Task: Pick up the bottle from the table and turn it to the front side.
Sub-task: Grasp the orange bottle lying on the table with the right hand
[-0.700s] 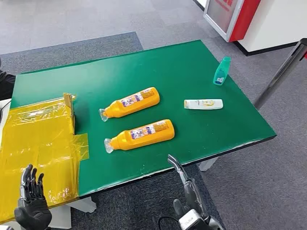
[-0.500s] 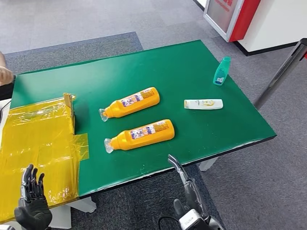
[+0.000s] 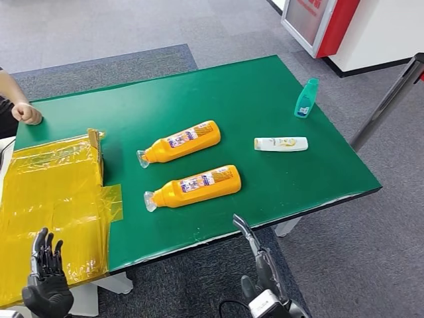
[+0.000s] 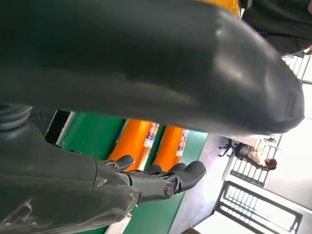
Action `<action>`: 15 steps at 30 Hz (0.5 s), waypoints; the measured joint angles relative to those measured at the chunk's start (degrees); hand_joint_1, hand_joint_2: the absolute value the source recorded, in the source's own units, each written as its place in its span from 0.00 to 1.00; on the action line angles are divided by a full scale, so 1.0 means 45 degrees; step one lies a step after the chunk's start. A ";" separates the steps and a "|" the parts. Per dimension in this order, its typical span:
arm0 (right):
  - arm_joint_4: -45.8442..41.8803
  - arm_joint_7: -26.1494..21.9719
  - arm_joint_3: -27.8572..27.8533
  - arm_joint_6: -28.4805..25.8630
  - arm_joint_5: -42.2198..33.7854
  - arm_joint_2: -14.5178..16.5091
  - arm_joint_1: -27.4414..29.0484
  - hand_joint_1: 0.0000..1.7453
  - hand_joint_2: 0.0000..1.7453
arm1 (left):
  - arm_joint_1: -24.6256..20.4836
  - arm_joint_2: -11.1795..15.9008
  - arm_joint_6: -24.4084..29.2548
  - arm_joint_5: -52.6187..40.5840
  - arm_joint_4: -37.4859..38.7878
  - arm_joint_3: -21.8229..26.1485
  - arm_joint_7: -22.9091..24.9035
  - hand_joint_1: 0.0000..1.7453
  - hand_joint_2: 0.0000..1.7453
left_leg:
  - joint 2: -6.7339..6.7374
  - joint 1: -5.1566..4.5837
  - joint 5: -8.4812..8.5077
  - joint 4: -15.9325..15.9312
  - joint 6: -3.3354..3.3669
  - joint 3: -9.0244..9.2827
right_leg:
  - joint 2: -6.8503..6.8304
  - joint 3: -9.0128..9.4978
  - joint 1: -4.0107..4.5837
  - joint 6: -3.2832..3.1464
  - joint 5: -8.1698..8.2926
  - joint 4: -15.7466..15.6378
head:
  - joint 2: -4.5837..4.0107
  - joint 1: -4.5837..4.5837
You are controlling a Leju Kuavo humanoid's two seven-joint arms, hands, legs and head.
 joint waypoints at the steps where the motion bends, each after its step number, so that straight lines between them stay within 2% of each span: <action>1: 0.0000 0.0035 -0.0012 -0.0015 0.0018 0.0009 0.0011 0.00 0.50 | -0.0001 -0.0001 0.0006 0.0000 0.0012 0.0000 0.0015 0.00 0.25 | 0.0000 0.0000 0.0000 0.0000 0.0000 0.0000 | 0.0000 0.0000 0.0000 0.0000 0.0000 0.0000 | 0.0000 0.0000; 3: 0.0000 0.0255 -0.0058 -0.0089 0.0188 0.0029 0.0033 0.00 1.00 | -0.0001 -0.0007 0.0019 0.0000 0.0040 0.0000 0.0147 0.00 0.75 | 0.0000 0.0000 0.0000 0.0000 0.0000 0.0000 | 0.0000 0.0000 0.0000 0.0000 0.0000 0.0000 | 0.0000 0.0000; 4: 0.0000 0.0452 -0.0091 -0.0131 0.0345 0.0046 0.0038 0.00 1.00 | -0.0001 -0.0011 0.0024 -0.0004 0.0058 0.0000 0.0274 0.00 1.00 | 0.0000 0.0000 0.0000 0.0000 0.0000 -0.0001 | 0.0000 0.0000 0.0000 0.0000 0.0000 0.0000 | 0.0000 0.0000; 7: 0.0000 0.1028 -0.0214 -0.0183 0.0774 0.0103 0.0035 0.00 1.00 | -0.0001 -0.0015 0.0044 -0.0028 0.0135 0.0000 0.0621 0.00 1.00 | 0.0000 0.0000 0.0000 0.0000 0.0000 -0.0001 | 0.0000 0.0001 0.0000 0.0000 0.0000 0.0000 | 0.0000 0.0001; 11: -0.0001 0.1235 -0.0343 -0.0143 0.1073 0.0140 0.0025 0.00 1.00 | -0.0007 -0.0013 0.0053 -0.0112 0.0233 0.0005 0.0710 0.00 1.00 | 0.0000 0.0000 0.0000 0.0000 0.0000 -0.0001 | 0.0000 0.0001 0.0000 0.0000 0.0000 0.0000 | 0.0000 0.0001; 15: -0.0109 0.2226 -0.0620 0.0280 0.3070 0.0157 -0.0157 0.00 1.00 | -0.0088 0.0029 -0.0053 -0.0453 0.0383 -0.0017 0.0566 0.00 1.00 | 0.0000 0.0000 0.0000 0.0000 0.0000 -0.0001 | 0.0000 0.0001 0.0000 -0.0001 0.0001 0.0000 | 0.0000 0.0001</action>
